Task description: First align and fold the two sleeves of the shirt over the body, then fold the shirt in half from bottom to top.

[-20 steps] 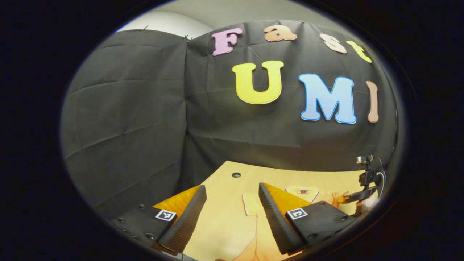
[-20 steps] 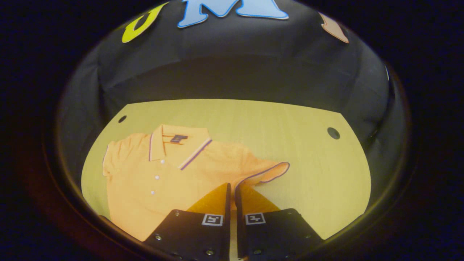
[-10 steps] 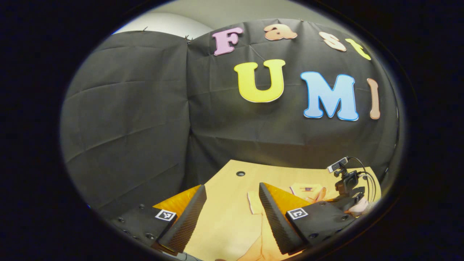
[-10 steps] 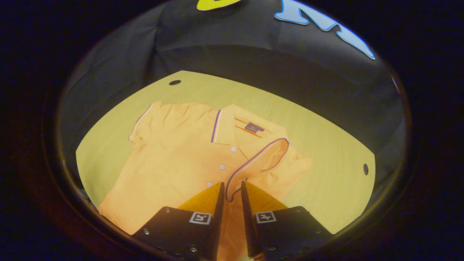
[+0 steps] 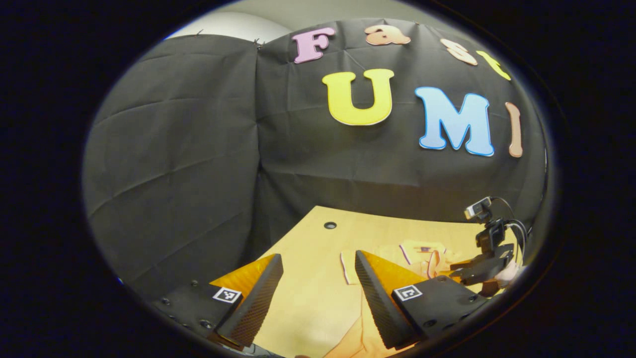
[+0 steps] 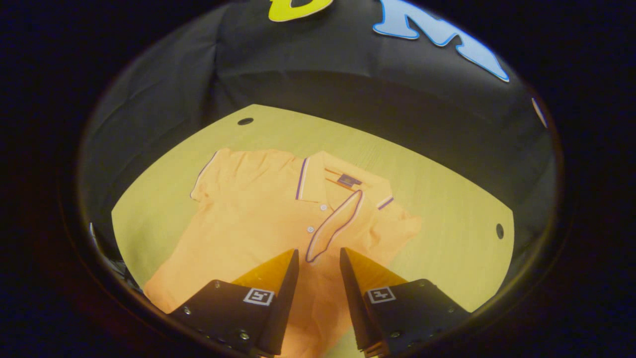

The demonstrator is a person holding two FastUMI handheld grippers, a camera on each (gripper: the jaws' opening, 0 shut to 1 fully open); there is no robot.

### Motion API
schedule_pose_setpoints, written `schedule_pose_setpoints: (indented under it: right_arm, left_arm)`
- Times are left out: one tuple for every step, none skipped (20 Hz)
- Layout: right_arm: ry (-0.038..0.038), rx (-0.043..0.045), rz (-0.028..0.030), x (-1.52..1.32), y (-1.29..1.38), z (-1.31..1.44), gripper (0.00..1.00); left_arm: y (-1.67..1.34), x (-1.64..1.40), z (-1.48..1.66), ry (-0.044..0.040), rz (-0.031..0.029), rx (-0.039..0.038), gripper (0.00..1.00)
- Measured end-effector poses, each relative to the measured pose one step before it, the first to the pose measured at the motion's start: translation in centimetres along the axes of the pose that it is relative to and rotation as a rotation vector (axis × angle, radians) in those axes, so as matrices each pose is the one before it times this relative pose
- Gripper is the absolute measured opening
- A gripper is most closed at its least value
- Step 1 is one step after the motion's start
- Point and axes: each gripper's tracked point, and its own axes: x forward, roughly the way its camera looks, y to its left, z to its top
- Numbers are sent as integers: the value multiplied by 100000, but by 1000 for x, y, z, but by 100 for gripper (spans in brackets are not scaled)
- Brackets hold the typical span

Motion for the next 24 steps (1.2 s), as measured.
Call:
schedule_pose_setpoints:
  right_arm:
    - [-492,1080,-335,-596,-199,19,53]
    - [-511,1173,-248,-502,-56,-162,51]
    - [-345,1090,78,-771,43,-270,51]
    - [-293,1037,105,-654,2,-387,51]
    - [-517,1172,-209,-788,-19,-416,51]
    - [-488,1456,-300,-878,8,-384,53]
    - [-658,1964,69,-867,146,-432,51]
    - [-976,2287,662,-864,290,-279,53]
    - [-609,2123,543,-799,122,-403,53]
    - [-104,1556,-369,-700,25,-415,53]
    - [-35,1123,-1081,-616,-129,-521,53]
    - [-200,1247,-874,-666,-15,-452,53]
    - [-109,1581,-609,-735,86,-503,53]
    - [-222,1895,-234,-711,118,-474,53]
    - [-145,1886,-783,-576,-20,-523,53]
    - [-215,1836,-1046,-604,-59,-480,53]
    - [1,1800,-1016,-697,-53,-539,53]
    - [115,2019,-922,-613,-66,-569,53]
    - [161,2158,-931,-417,-103,-635,53]
    - [637,2271,-1102,-451,-145,-767,53]
    - [843,2299,-1057,-324,-189,-850,51]
    - [947,2377,-1061,-365,-211,-859,53]
    - [971,2436,-831,-333,-170,-913,53]
    - [1044,2444,-746,-290,-101,-850,53]
  left_arm:
    - [-170,446,-329,889,-968,-171,95]
    - [-190,470,-515,959,-1216,-103,96]
    - [-364,646,-396,1188,-1672,296,96]
    - [-273,768,-557,1488,-1271,756,96]
    - [-194,898,-579,1377,-1037,786,96]
    - [-322,834,-546,1306,-1513,433,96]
    - [-369,803,-456,1301,-1723,-27,96]
    - [-339,791,-714,1455,-1773,-223,95]
    - [-349,893,-717,1797,-1765,-227,95]
    - [-410,1248,-856,2027,-1601,-266,96]
    - [-235,1065,-822,2183,-1209,-92,95]
    - [83,1226,-809,2135,-952,-216,95]
    - [39,1265,-722,2153,-1045,-591,95]
    - [70,1150,-753,2010,-1131,-1096,96]
    - [-26,1117,-671,2135,-1264,-1397,96]
    - [237,1117,-709,2431,-889,-1217,96]
    - [227,1353,-636,2246,-507,-808,96]
    - [29,1563,-519,2102,-525,-285,96]
    - [182,1490,-450,1970,-213,-29,96]
    - [240,1421,-467,2361,228,331,96]
    - [205,1476,-412,1799,309,198,97]
    - [223,1441,-208,1293,381,9,94]
    - [215,1504,-230,1285,164,356,95]
    - [200,1367,-582,1899,619,870,95]
